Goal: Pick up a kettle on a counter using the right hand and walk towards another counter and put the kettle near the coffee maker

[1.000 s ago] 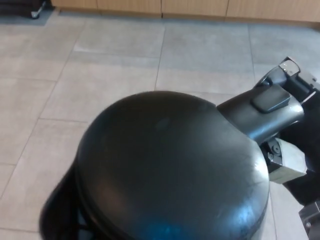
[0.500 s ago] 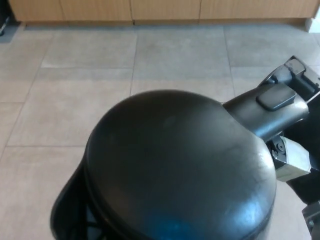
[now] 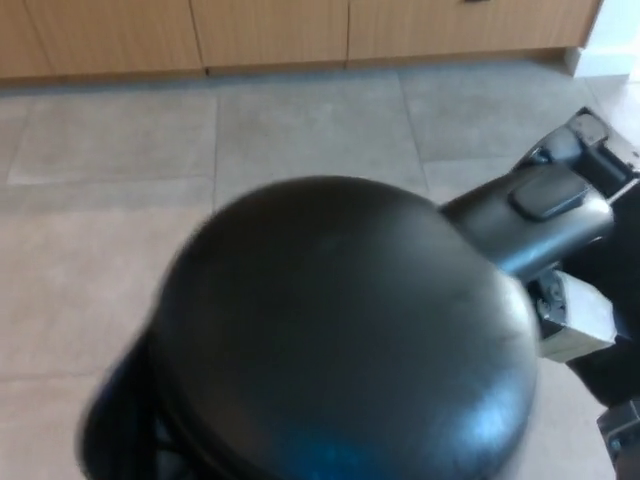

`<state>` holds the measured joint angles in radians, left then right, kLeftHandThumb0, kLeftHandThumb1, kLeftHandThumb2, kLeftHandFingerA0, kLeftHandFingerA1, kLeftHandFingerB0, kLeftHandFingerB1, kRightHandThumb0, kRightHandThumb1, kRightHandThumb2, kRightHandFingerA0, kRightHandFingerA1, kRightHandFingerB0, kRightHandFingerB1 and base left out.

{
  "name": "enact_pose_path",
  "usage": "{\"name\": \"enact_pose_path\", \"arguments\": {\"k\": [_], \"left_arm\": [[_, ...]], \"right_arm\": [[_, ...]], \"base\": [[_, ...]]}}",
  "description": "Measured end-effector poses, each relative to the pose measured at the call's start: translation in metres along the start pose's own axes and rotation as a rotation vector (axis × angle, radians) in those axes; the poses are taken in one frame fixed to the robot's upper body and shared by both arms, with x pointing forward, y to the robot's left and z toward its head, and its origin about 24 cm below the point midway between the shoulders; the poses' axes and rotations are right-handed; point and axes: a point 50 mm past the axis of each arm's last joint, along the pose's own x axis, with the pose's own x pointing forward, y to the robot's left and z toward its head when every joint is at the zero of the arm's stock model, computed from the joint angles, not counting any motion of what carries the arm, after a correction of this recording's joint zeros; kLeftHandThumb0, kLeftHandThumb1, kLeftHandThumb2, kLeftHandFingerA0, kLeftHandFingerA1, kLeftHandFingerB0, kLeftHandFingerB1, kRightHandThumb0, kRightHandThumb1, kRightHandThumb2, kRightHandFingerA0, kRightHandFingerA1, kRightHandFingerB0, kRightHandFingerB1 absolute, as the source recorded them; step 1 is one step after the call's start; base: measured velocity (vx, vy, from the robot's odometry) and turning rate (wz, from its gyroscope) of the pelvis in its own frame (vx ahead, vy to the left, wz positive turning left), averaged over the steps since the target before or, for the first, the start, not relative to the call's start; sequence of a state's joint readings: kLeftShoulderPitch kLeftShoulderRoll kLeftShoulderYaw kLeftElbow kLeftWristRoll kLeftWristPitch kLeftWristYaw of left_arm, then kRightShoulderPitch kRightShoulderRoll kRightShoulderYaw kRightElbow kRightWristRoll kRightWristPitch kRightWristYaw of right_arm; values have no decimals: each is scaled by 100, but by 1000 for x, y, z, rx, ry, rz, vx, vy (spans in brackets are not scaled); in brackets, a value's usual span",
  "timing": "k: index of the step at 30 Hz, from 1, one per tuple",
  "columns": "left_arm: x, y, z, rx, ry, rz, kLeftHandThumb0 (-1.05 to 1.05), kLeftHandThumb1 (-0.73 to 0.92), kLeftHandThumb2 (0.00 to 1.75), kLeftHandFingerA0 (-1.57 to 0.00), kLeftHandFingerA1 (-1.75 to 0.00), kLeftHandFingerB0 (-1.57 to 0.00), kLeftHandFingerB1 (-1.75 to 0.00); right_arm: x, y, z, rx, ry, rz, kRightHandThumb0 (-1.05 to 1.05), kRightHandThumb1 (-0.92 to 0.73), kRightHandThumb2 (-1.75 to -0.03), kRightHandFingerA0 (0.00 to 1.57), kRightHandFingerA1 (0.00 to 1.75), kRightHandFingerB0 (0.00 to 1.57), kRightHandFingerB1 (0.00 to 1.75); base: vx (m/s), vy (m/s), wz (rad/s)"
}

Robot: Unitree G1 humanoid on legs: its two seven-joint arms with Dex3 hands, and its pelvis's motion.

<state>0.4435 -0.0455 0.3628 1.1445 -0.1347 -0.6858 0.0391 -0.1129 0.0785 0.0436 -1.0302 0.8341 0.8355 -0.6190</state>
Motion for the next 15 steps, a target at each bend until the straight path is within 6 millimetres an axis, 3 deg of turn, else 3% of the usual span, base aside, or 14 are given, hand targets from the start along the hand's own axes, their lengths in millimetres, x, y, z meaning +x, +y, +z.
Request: {"name": "enact_pose_path", "arguments": {"k": [3, 4, 10, 11, 13, 15], "left_arm": [[0, 1, 0, 3, 3, 2, -14, 38, 128, -109, -124, -103, -105], [0, 1, -1, 3, 5, 3, -14, 38, 134, -108, -128, -102, -109], [-6, 7, -7, 11, 29, 15, -14, 42, 127, -110, -124, -102, -108], [-6, 8, -8, 12, 30, 16, -16, 42, 127, -111, -121, -102, -106], [-5, 4, -6, 2, 27, 10, -16, 44, 125, -112, -118, -103, -104], [-4, 3, -7, 0, 32, 6, -15, 38, 134, -112, -120, -104, -104]], "right_arm": [[0, 1, 0, 5, -1, 1, -26, -51, -124, 96, 175, 73, 155], [0, 1, 0, 5, -1, 2, -26, -52, -125, 97, 175, 75, 153], [-1, 4, -2, 6, 6, 21, -25, -47, -129, 97, 175, 75, 156], [-1, 4, -2, 7, 7, 22, -25, -49, -128, 97, 175, 75, 156], [-1, 2, -2, -2, 10, 15, -25, -49, -129, 98, 175, 75, 157], [-1, 2, -2, -2, 10, 11, -25, -48, -129, 98, 175, 75, 158]], "base": [[371, 69, 0], [393, 21, 10], [437, -87, 11], [603, -162, -154], [424, -29, 57], [414, -8, -4]]}}
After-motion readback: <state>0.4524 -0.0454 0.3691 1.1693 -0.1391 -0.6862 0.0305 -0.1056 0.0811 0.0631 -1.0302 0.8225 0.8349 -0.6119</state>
